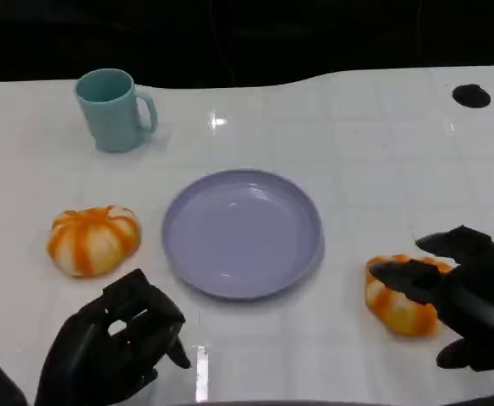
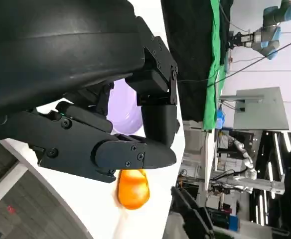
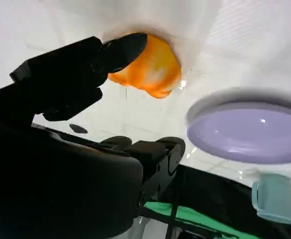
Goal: Grasp the bread from the table and place it into the plate.
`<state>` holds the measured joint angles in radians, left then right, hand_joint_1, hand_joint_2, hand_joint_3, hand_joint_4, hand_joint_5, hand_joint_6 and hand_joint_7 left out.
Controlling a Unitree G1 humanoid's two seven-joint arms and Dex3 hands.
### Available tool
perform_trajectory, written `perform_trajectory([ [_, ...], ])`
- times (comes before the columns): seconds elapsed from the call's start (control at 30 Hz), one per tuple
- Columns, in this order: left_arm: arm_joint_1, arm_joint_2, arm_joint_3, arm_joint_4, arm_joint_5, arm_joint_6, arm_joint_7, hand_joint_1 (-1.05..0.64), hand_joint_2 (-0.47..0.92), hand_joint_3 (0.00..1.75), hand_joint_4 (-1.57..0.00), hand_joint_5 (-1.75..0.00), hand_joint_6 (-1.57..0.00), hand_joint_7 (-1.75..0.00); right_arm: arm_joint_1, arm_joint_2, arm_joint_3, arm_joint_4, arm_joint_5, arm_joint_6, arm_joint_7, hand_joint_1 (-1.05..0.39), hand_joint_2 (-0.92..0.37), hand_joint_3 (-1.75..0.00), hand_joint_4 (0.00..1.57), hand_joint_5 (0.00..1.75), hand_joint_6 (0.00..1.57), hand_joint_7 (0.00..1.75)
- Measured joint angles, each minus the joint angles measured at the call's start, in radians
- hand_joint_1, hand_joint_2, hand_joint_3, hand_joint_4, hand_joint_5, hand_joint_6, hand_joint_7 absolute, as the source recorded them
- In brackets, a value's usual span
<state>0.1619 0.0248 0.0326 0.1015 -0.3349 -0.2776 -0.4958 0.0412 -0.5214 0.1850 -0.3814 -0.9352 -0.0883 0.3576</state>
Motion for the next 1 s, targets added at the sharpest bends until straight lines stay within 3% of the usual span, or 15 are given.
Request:
perform_trajectory([
  [0.23, 0.003, 0.000, 0.001, -0.005, -0.002, 0.000, 0.000, -0.51, 0.92, 0.36, -0.63, -1.75, -0.54, -1.50, -0.066, 0.030, 0.067, 0.158, -0.045, 0.004, -0.072, -0.46, -0.80, -0.02, 0.16, 0.27, 0.31, 0.00],
  [0.6, 0.007, 0.000, 0.000, -0.010, -0.001, 0.000, 0.000, -0.52, 0.92, 0.36, -0.63, -1.75, -0.54, -1.51, -0.199, 0.078, 0.169, 0.380, -0.085, 0.073, -0.112, -0.51, -0.87, -0.02, 0.17, 0.21, 0.29, 0.01],
  [1.0, 0.011, 0.001, 0.001, -0.026, -0.002, 0.000, 0.000, -0.53, 0.92, 0.36, -0.62, -1.75, -0.53, -1.50, -0.310, 0.120, 0.234, 0.620, -0.079, 0.102, -0.263, -0.54, -0.92, -0.07, 0.43, 0.25, 0.45, 0.06],
])
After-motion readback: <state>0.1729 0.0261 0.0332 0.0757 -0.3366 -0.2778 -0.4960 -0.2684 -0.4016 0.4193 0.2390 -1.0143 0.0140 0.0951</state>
